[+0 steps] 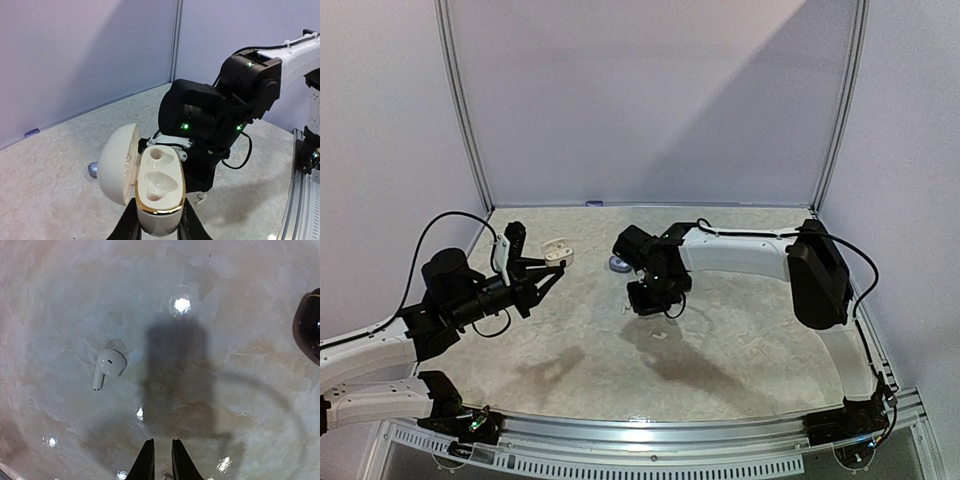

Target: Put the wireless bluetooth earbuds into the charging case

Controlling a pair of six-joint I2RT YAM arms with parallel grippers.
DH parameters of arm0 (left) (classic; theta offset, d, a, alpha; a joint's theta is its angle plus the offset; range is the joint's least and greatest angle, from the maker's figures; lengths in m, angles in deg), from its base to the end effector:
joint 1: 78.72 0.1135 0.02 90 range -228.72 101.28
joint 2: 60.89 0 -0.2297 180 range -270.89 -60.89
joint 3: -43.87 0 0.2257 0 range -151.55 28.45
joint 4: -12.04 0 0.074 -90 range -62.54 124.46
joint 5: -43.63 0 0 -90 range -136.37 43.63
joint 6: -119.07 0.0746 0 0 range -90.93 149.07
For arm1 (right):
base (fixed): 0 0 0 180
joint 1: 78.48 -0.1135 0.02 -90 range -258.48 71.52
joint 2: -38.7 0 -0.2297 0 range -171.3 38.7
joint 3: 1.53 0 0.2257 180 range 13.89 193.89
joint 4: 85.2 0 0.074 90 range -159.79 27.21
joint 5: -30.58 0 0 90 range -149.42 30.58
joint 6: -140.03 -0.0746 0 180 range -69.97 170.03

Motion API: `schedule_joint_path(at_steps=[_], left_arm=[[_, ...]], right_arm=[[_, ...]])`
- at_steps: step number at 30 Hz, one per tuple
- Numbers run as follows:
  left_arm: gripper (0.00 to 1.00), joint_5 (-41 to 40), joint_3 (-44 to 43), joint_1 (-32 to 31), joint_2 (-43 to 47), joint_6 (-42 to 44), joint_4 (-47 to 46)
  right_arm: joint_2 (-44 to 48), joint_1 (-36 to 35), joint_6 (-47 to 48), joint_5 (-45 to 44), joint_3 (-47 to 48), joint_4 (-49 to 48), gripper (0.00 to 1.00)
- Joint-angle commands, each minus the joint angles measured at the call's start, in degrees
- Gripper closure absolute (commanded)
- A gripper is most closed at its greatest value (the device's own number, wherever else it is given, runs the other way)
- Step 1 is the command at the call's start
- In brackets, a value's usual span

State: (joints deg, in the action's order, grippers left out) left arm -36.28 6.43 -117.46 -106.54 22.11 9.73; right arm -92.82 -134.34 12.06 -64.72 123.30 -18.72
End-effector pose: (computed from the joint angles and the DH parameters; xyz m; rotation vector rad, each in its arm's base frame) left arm 0.1708 -0.1538 0.2304 0.6034 1.6189 -0.7433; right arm 0.2523 0.3598 0.1173 -0.4262 2.8340 0.2190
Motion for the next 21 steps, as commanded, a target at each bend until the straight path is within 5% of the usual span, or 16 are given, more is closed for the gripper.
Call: schedule_joint_path(at_steps=[1, 21], left_arm=[[1.00, 0.94, -0.53, -0.02, -0.51, 0.94, -2.28], [1.00, 2.98, 0.50, -2.47, 0.56, 4.18, -3.01]], right_arm=[[-1.63, -0.07, -1.92, 3.06, -1.52, -1.53, 0.88], [1.69, -4.89, -7.38, -0.50, -13.02, -3.00, 0.95]])
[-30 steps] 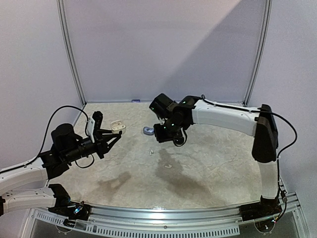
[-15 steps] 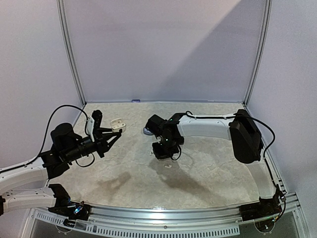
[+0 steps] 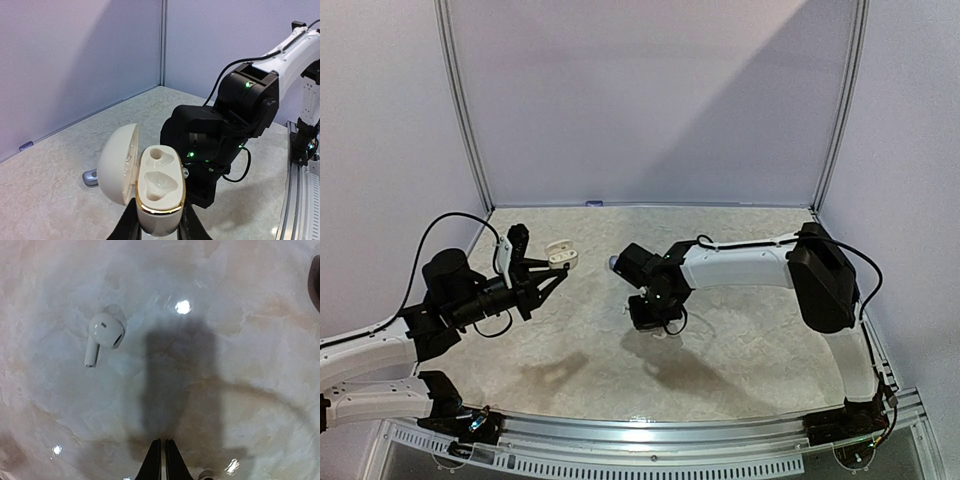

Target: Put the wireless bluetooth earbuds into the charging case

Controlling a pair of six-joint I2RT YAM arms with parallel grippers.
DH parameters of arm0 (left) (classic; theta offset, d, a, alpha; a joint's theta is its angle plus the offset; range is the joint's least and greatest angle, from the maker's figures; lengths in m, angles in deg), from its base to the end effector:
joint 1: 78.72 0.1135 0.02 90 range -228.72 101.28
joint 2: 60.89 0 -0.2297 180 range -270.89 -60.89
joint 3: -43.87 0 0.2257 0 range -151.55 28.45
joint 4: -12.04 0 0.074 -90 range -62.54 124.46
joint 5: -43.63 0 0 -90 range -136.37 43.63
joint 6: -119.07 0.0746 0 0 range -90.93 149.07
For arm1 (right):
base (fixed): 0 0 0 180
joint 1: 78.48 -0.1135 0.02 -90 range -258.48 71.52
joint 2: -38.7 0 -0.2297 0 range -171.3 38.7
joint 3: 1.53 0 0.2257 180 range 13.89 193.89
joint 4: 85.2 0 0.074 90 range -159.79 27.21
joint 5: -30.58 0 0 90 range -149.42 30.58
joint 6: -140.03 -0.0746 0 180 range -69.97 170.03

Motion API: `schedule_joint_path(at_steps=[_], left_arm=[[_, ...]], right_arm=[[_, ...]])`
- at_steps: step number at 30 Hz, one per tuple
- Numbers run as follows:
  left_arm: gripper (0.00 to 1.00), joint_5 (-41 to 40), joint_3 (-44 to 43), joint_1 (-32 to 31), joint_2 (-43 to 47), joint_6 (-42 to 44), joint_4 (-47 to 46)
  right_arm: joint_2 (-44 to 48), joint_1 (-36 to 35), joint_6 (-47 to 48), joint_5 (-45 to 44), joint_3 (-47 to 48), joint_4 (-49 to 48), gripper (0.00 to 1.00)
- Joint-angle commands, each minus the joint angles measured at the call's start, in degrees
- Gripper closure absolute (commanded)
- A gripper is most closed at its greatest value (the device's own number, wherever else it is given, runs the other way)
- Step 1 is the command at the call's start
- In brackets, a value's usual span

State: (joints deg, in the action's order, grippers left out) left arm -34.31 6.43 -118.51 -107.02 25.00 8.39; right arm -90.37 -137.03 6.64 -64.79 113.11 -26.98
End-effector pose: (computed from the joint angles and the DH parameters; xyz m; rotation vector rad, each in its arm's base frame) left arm 0.1670 -0.1594 0.2321 0.6797 1.5717 -0.7499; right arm 0.2290 0.3611 0.0941 -0.3579 2.8454 0.2552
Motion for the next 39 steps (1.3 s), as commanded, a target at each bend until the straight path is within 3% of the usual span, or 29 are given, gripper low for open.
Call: schedule_joint_path(at_steps=[1, 32, 37, 39], left_arm=[[1.00, 1.10, 0.57, -1.51, 1.18, 1.33, -1.67], [1.00, 1.57, 0.38, -1.61, -0.47, 1.30, -0.71], [1.00, 1.62, 0.42, -1.61, -0.27, 1.50, -0.71], [1.00, 1.58, 0.44, -1.61, -0.21, 1.55, -0.75]], right_arm=[[-0.59, -2.27, -2.02, -0.71, -3.16, 5.75, 0.95], [5.68, -3.01, 2.10, -0.89, -5.48, 11.31, 0.96], [7.06, -3.09, 6.47, -0.90, 1.23, 11.67, 0.87], [8.15, -2.96, 7.31, -3.23, 3.72, 12.98, 0.75]])
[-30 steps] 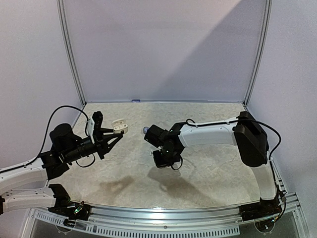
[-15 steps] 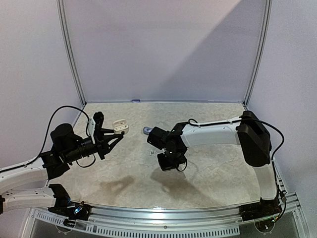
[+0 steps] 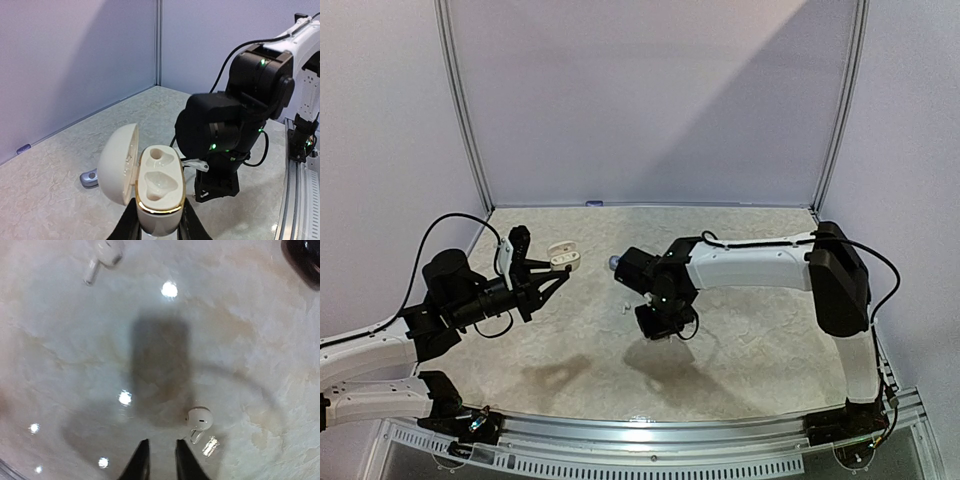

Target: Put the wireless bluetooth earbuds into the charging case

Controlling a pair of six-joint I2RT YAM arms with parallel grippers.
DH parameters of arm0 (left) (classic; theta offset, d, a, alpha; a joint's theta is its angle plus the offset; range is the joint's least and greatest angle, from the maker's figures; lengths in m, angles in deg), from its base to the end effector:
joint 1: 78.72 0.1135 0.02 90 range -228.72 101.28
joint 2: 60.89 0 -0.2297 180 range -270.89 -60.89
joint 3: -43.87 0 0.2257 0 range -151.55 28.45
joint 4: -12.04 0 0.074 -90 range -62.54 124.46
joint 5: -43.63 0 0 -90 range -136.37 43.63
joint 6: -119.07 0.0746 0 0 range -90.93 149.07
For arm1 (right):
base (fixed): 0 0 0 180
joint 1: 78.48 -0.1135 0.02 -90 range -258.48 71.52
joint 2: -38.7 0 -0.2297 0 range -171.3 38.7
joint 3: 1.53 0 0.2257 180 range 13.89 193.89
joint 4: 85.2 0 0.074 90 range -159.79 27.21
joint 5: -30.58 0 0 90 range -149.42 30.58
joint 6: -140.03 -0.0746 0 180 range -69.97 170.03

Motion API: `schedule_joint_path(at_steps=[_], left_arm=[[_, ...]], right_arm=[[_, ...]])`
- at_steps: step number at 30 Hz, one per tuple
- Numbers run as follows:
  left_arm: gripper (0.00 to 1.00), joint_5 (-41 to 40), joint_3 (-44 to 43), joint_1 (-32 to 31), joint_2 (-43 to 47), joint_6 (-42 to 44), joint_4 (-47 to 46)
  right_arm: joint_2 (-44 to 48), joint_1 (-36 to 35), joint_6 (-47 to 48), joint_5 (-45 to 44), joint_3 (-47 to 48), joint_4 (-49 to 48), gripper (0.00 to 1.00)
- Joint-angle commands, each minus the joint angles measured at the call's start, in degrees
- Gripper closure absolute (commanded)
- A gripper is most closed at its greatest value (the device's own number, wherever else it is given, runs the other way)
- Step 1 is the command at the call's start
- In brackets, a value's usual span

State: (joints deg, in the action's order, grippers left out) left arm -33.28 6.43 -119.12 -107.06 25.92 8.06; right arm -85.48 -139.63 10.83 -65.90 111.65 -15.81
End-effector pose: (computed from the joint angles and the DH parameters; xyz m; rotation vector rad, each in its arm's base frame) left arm 0.1643 -0.1620 0.2328 0.7126 1.5528 -0.7611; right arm 0.1981 0.3422 0.1144 -0.5472 2.8952 0.0834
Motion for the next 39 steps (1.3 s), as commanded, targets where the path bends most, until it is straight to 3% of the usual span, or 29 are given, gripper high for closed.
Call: schedule_joint_path(at_steps=[1, 4, 8, 15, 22, 39], left_arm=[[1.00, 0.59, 0.48, -0.99, -0.03, 0.72, -0.46], [1.00, 0.71, 0.47, -0.99, 0.07, 0.83, -0.54], [1.00, 0.84, 0.50, -0.99, 0.13, 0.79, -0.60], [1.00, 1.07, 0.54, -0.99, 0.25, 0.94, -0.60], [1.00, 1.40, 0.52, -0.99, 0.19, 0.91, -0.49], [1.00, 1.68, 0.50, -0.99, 0.24, 1.18, -0.31]], right_arm=[[3.51, -0.08, 3.06, -2.96, 6.19, 3.04, 0.67], [3.42, 1.75, 1.28, -3.03, 8.30, 7.02, 0.54], [0.36, 3.02, 0.29, -2.41, 11.05, 11.49, 0.47], [-8.08, 3.20, 2.76, -1.40, 18.17, 16.33, 0.41], [-11.84, 3.35, 3.97, -1.35, 19.00, 16.10, 0.35], [-14.28, 3.69, 8.53, -0.46, 17.61, 14.66, 0.66]])
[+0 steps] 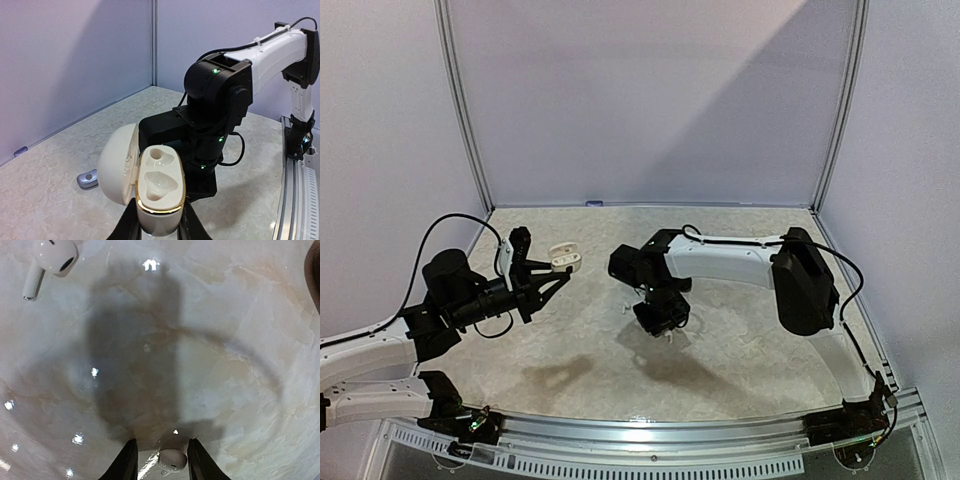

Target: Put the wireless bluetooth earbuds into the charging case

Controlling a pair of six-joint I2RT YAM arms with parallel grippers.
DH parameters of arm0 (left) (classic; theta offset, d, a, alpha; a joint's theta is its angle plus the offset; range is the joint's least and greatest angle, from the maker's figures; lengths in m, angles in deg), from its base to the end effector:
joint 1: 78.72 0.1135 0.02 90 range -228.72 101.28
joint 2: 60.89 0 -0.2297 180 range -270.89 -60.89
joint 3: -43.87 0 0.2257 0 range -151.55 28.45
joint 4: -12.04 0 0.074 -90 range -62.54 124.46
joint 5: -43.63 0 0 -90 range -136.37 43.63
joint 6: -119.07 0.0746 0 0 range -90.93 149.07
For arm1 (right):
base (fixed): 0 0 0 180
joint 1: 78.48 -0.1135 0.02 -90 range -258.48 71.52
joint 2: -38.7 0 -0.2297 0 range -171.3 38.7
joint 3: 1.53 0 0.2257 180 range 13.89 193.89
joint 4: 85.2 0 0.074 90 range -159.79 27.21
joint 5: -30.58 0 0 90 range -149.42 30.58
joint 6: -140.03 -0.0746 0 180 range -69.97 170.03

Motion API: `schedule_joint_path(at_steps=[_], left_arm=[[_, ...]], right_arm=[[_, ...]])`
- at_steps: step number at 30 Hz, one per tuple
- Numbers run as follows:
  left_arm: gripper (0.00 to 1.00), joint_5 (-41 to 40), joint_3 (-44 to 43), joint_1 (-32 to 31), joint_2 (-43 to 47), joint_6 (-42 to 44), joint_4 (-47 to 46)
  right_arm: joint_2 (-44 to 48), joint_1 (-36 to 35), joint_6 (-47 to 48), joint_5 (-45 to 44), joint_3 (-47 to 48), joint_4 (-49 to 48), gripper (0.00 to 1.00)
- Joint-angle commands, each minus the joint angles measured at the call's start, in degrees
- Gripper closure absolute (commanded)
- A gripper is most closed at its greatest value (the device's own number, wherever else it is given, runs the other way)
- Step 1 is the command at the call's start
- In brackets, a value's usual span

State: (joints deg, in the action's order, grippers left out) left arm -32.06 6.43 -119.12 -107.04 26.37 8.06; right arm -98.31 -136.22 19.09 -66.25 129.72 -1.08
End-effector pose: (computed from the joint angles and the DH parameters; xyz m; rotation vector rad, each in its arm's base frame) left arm 0.1630 -0.1630 0.2329 0.7344 1.5437 -0.7726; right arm 0.2279 0.3444 0.0994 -0.7076 2.9710 -0.1281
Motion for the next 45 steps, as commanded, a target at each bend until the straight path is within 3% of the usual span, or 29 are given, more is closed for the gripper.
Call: schedule_joint_path(at_steps=[1, 31, 45], left_arm=[[1.00, 0.44, 0.56, -0.99, 0.27, 0.76, -0.29], [1.00, 0.97, 0.41, -1.02, 0.19, 0.60, -0.03], [1.00, 0.52, 0.46, -1.08, 0.37, 0.59, -0.12]], right_arm=[[-1.38, 0.36, 0.27, -0.16, -0.59, 0.10, 0.67], [0.66, 0.60, 1.24, -0.97, -3.19, 3.23, 0.74], [4.91, 0.57, 0.41, -3.28, -3.09, -0.08, 0.90]])
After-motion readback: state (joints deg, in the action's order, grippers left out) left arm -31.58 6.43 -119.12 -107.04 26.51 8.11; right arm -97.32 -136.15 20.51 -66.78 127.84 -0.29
